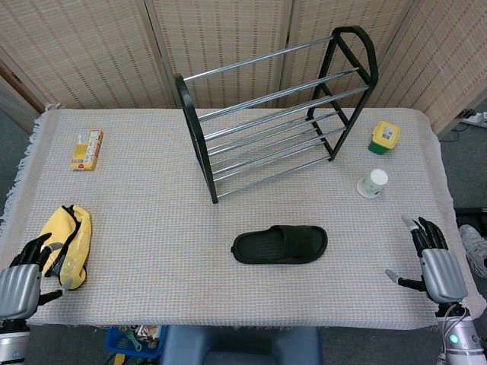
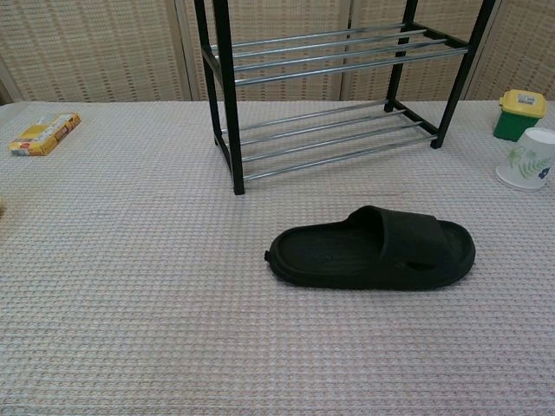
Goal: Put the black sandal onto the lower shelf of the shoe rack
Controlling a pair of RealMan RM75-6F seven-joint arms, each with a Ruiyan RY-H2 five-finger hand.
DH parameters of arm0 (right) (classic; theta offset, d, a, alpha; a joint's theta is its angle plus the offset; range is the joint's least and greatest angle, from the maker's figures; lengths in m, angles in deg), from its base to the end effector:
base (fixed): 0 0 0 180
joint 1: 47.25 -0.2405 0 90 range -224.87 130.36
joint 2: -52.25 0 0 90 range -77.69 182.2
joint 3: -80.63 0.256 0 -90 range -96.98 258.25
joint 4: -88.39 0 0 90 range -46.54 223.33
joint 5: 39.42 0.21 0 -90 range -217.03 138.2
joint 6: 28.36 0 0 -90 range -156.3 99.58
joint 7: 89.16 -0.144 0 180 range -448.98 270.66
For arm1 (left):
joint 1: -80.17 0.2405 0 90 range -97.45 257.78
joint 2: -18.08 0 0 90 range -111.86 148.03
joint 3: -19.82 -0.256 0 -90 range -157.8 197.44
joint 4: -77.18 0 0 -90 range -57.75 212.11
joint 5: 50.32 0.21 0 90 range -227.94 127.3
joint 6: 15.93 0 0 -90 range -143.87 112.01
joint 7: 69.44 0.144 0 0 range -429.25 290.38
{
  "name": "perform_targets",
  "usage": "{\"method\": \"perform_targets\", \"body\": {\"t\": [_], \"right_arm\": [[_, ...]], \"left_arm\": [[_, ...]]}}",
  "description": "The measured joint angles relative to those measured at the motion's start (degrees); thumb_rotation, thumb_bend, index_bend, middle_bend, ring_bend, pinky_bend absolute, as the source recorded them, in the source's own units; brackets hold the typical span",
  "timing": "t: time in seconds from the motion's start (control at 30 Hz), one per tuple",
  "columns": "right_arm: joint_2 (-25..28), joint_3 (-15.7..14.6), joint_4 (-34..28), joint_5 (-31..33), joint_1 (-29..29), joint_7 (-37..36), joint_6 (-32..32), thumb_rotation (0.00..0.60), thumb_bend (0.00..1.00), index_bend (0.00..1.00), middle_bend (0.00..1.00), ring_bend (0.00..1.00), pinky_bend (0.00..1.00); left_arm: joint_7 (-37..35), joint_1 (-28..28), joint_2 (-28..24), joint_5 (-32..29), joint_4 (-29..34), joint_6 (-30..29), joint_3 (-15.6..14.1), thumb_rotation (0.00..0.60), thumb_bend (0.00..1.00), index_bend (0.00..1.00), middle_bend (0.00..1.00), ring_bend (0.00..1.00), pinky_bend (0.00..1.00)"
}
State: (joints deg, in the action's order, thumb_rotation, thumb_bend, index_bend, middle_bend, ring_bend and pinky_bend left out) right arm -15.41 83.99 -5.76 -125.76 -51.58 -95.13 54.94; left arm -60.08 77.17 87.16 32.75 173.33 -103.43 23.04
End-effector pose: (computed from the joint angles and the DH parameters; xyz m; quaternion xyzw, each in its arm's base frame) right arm -0.3003 -0.1790 0.1333 0.5598 -0.4529 0.4370 0.5390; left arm -0.2995 0.1707 0.1350 -0.5690 -0.3949 -0.3777 0.6146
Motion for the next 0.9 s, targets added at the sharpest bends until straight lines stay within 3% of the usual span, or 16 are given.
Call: {"method": "perform_targets", "body": {"t": [0.3,0.5,0.9], "right_arm": [[-3.17,0.95,1.01,0.09,-5.55,2.96,-7.5,0.6,0.11,0.0,0.07,0.0,0.0],[-7.65,2.56,2.09,3.74,-10.97,7.63,-15.62,0.6,0.01,0.0,0.0,0.0,0.0],[-17.49,5.36,10.12,10.34,-19.48,13.55,-24.42,0.6,0.0,0.0,0.0,0.0,0.0]], "left_arm": [[-0.41,0.29,-0.11,0.11,-0.06,-0.37,-0.07,0.6,0.2,0.29,0.15,0.16,0.31],[-1.14,0.88,-0.24,-0.3,-0.59,-0.65,-0.27,0.6,0.2,0.29,0.15,0.16,0.31],[-2.04,1.6,-0.48,-0.83,-1.36,-0.73,-0.48,0.6,0.2,0.29,0.15,0.16,0.31]]}}
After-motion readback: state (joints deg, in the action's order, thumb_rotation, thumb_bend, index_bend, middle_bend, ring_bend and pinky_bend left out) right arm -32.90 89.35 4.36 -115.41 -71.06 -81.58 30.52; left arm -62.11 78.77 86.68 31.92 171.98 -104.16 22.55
